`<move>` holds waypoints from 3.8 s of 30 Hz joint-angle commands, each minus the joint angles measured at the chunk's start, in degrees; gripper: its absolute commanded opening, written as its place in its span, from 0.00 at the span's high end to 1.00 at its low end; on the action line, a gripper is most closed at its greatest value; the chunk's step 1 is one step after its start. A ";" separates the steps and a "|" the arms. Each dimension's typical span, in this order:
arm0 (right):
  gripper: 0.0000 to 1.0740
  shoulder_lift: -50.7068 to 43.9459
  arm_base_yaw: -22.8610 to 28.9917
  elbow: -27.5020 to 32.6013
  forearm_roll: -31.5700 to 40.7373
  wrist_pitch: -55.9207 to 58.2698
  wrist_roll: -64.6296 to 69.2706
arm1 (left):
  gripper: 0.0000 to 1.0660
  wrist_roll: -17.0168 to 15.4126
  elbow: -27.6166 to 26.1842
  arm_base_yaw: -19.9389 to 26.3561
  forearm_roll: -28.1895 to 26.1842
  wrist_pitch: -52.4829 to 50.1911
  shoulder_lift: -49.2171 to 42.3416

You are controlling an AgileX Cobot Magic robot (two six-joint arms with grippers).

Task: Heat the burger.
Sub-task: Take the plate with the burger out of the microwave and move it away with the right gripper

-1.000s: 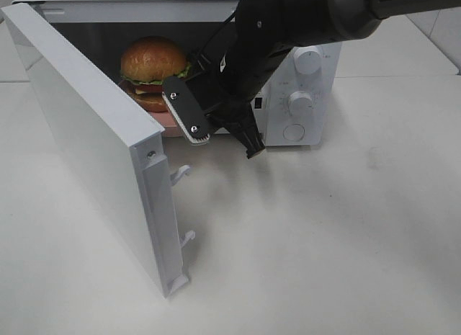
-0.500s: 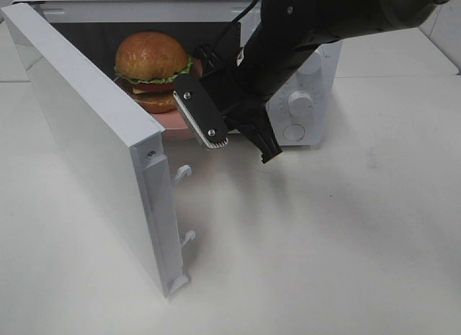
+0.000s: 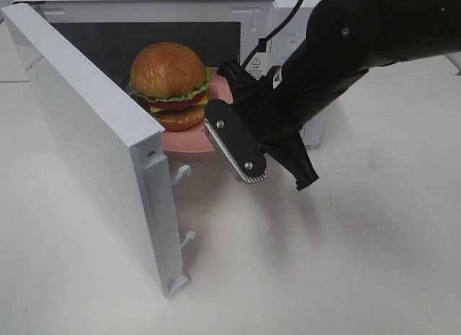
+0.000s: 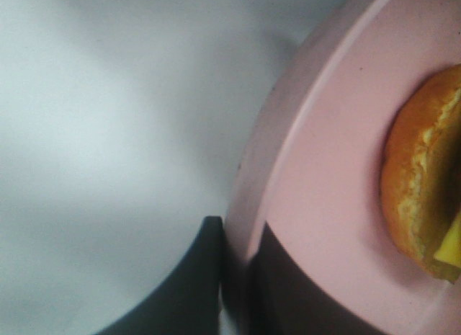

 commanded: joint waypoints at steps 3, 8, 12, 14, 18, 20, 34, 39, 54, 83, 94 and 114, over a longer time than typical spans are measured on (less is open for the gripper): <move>1.00 -4.81 0.00 4.24 0.69 -6.19 -0.11 | 0.06 -0.29 0.17 0.17 0.00 -0.63 -0.86; 1.00 -8.71 0.00 9.34 0.69 -7.33 -0.11 | 0.06 -0.29 0.17 0.17 0.00 -0.63 -0.86; 1.00 -12.78 0.00 13.92 0.69 -8.59 0.11 | 0.06 -0.29 0.17 0.17 0.00 -0.63 -0.86; 1.00 -14.44 0.00 15.76 0.69 -8.54 0.23 | 0.06 -0.29 0.17 0.17 0.00 -0.63 -0.86; 1.00 -17.25 0.00 18.33 0.69 -8.54 0.52 | 0.06 -0.29 0.17 0.17 0.00 -0.63 -0.86; 1.00 -20.00 0.00 20.91 0.69 -8.48 0.57 | 0.06 -0.29 0.17 0.17 0.00 -0.63 -0.86; 1.00 -33.46 0.00 31.63 0.63 -7.51 5.27 | 0.06 -0.29 0.17 0.17 0.00 -0.63 -0.86; 1.00 -37.99 0.00 34.49 -0.11 -5.10 6.65 | 0.06 -0.29 0.17 0.17 0.00 -0.63 -0.86; 1.00 -50.02 0.00 36.04 -15.58 7.28 25.84 | 0.06 -0.29 0.17 0.17 0.00 -0.63 -0.86; 1.00 -56.44 0.00 36.10 -41.37 30.37 81.93 | 0.06 -0.29 0.17 0.17 0.00 -0.63 -0.86; 1.00 -54.32 0.00 36.10 -45.55 33.52 99.24 | 0.06 -0.29 0.17 0.17 0.00 -0.63 -0.86; 1.00 -30.19 0.00 36.04 -50.99 32.26 140.03 | 0.06 -0.29 0.17 0.17 0.00 -0.63 -0.86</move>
